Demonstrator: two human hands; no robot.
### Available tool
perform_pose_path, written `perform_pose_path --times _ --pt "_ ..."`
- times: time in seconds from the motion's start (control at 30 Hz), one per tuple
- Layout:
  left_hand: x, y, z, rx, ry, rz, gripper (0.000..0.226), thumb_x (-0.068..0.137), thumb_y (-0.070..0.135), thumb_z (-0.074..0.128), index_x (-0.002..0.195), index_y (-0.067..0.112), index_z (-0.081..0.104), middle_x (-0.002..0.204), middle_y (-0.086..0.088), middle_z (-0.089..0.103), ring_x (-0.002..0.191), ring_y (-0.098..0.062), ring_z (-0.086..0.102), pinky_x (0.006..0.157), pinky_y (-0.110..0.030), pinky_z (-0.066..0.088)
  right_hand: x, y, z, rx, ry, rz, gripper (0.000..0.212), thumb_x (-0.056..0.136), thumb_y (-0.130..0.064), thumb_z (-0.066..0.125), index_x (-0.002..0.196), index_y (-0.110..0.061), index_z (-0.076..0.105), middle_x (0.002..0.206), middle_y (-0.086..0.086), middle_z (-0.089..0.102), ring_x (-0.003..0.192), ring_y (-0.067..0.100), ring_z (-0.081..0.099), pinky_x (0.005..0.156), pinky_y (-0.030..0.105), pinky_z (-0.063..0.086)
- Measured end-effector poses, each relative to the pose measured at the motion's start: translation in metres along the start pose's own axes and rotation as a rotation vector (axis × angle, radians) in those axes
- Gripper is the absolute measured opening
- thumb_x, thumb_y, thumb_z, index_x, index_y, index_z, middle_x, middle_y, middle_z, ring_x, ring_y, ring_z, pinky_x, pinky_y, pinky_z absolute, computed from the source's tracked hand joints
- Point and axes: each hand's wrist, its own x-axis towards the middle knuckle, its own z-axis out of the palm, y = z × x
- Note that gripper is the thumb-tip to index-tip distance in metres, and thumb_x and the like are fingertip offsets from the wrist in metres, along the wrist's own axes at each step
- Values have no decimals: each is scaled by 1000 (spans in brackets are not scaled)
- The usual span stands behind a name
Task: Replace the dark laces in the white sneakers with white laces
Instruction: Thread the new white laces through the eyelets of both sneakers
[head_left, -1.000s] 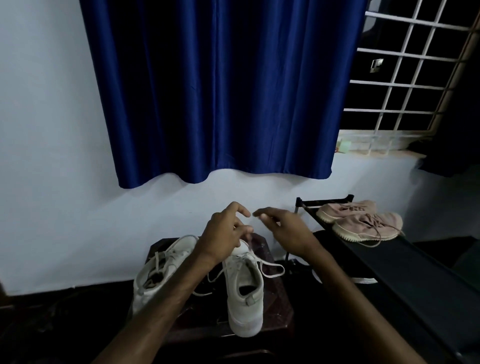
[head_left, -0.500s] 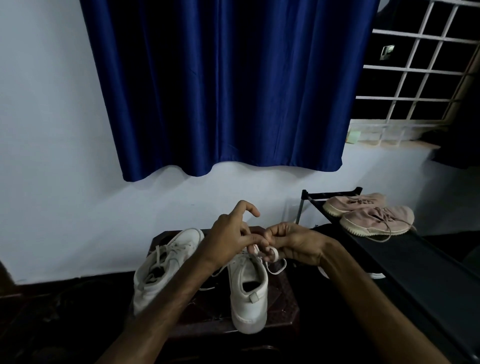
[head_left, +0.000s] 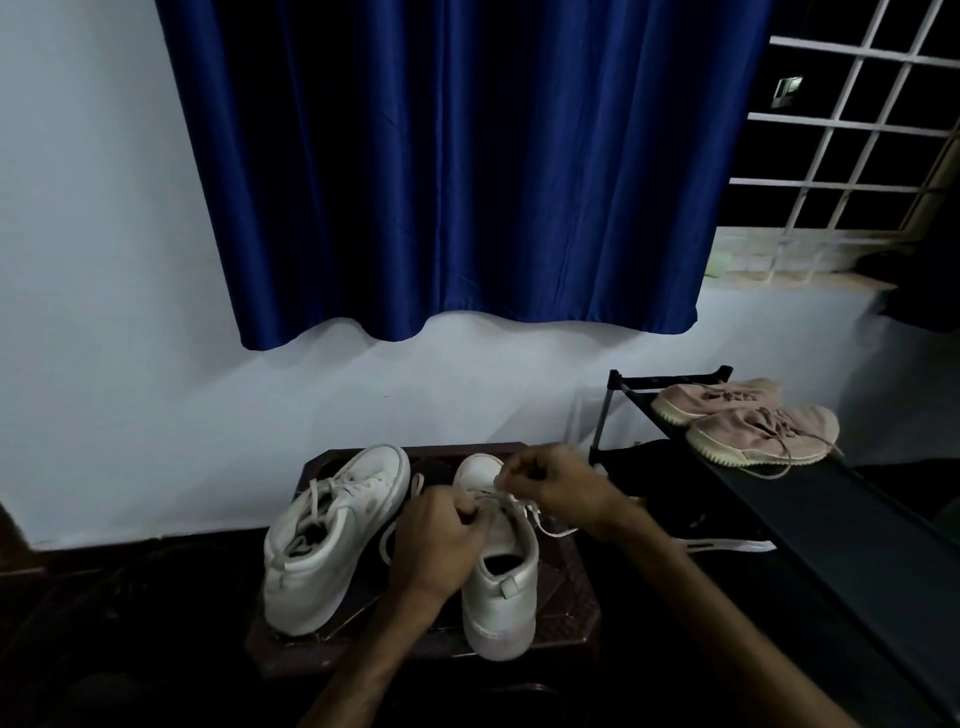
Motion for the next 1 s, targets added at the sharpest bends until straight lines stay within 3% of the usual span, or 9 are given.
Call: perform_pose_path --times 0.1,0.2,0.33,0.43,0.57,0.67,0.77,0.87,1.0 --pt "-1 -10 -2 -190 -53 -117 36 83 37 70 64 7 68 57 -8 64 57 -21 63 60 -40 54 -1 9 8 -169 -36 -72 13 89 -20 68 76 -24 69 71 -6 68 62 -1 56 63 29 48" --pt "2 -14 -6 -495 -162 -293 25 88 20 70 72 1 71 74 -23 68 70 -28 66 66 -52 59 -5 8 10 -243 -21 -123 12 89 -27 69 82 -17 71 74 -8 68 66 0 59 63 23 47" --pt "0 -10 -11 -610 -196 -366 14 91 6 64 84 -3 72 87 -21 73 72 -18 70 56 -31 58 -8 6 8 -259 -36 -151 8 88 -22 70 87 -14 71 76 -13 66 71 -3 60 65 13 44" --pt "-3 -8 -12 -619 -181 -333 14 92 7 64 84 -2 72 87 -20 73 64 -10 70 56 -28 58 -8 3 9 -332 -78 -206 8 88 -20 69 90 -13 71 83 -10 68 76 0 61 67 11 44" --pt "-5 -12 -7 -590 -150 -290 9 90 9 66 84 9 72 85 -16 74 80 -26 73 69 -48 61 -3 -5 11 -508 -130 -240 12 90 -21 65 96 -13 71 94 -4 71 79 -1 55 64 6 37" --pt "-7 -16 -2 -533 -128 -234 9 93 14 62 94 16 71 86 -8 74 82 -26 72 61 -52 60 -1 -10 11 -624 -134 -247 16 92 -27 61 97 -15 70 98 -2 68 85 7 58 65 16 38" --pt "-10 -17 6 -521 -129 -225 13 94 9 59 97 17 68 92 -5 70 84 -21 70 53 -47 59 -7 -9 11 -526 -27 -208 17 92 -30 63 90 -15 70 88 -3 65 80 9 60 67 24 45" --pt "-10 -17 16 -455 -29 -172 10 86 16 69 82 24 67 79 4 71 75 -14 70 59 -50 59 -13 -5 7 -449 21 -216 33 95 -32 59 77 -5 65 74 7 60 69 12 54 60 20 36" --pt "-11 -20 25 -385 33 -146 12 83 22 71 76 26 62 78 8 69 75 -13 69 64 -48 59 -19 12 8 -411 -12 -206 34 78 -56 65 94 -26 65 98 -3 54 94 5 52 78 17 38"
